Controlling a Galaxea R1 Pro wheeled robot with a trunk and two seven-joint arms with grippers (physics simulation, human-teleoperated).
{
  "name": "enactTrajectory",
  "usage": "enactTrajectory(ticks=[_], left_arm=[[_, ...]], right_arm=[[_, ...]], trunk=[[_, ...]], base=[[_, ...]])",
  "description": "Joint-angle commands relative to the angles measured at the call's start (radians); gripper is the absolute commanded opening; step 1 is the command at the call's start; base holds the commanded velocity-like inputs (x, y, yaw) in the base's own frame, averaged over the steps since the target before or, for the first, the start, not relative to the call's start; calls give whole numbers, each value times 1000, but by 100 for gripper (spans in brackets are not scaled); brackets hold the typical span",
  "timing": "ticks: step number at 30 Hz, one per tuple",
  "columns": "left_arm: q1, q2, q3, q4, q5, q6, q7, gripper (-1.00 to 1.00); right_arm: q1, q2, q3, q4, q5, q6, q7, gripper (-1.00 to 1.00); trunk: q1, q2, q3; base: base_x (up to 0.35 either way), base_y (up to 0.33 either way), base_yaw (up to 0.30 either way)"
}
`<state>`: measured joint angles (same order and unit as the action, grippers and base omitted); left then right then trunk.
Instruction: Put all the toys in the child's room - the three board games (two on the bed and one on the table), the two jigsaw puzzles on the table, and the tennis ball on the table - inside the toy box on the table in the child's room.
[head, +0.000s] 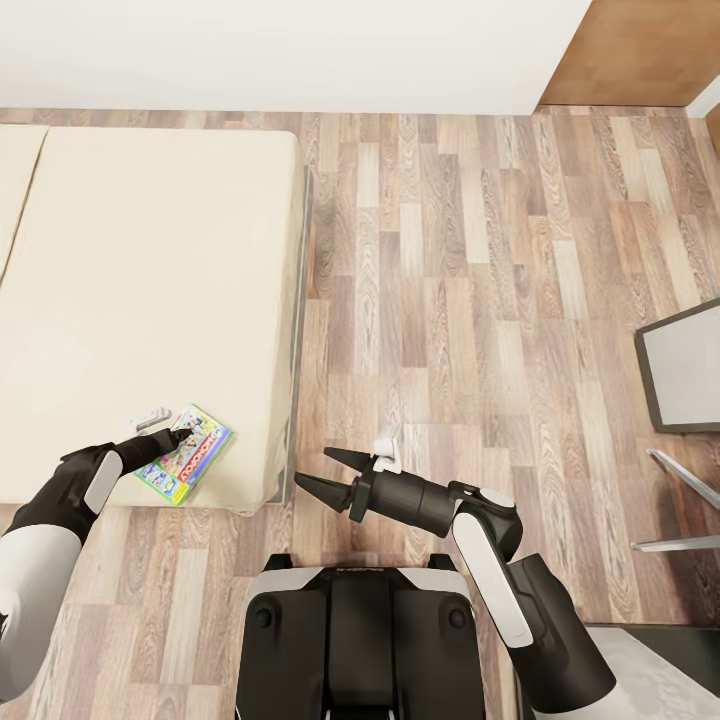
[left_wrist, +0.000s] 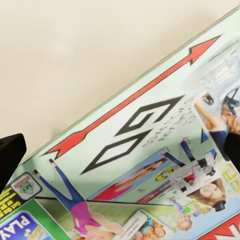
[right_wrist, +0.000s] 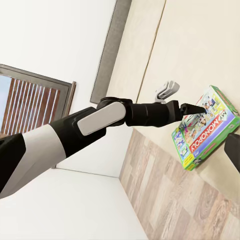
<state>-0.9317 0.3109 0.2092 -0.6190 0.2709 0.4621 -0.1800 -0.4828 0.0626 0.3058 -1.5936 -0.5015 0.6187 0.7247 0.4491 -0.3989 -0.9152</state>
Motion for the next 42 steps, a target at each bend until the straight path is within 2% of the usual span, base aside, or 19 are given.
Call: enactTrajectory(ticks=[1, 42], left_arm=[[1, -1, 3, 81, 10, 8, -6, 100], [1, -1, 3, 78, 11, 10, -9, 100]], right_arm=[[0, 0, 0, 0, -6, 7, -1, 100], [0, 0, 1, 0, -6, 6, -1, 100]], trunk=[[1, -1, -1], [1, -1, -1]], base=[[0, -2, 0], [0, -32, 0]])
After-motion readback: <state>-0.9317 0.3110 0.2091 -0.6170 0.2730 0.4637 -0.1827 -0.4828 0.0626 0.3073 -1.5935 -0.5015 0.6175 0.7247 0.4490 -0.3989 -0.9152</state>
